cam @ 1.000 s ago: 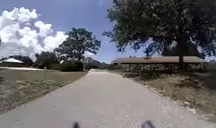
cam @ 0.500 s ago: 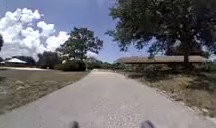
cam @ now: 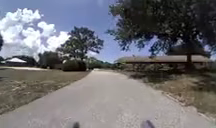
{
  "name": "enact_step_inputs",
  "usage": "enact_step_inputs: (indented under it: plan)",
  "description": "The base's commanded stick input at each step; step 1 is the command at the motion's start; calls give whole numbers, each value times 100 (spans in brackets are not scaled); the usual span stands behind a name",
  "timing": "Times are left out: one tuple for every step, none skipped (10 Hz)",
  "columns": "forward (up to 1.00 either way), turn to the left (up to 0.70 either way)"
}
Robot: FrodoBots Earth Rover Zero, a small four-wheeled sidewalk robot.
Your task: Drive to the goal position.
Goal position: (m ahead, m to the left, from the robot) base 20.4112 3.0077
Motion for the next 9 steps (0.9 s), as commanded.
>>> enact_step_inputs:
  plan:
    - [50,0]
    - [50,0]
    - [50,0]
    - [50,0]
    - [50,0]
    - [50,0]
    - [50,0]
    - [50,0]
    - [50,22]
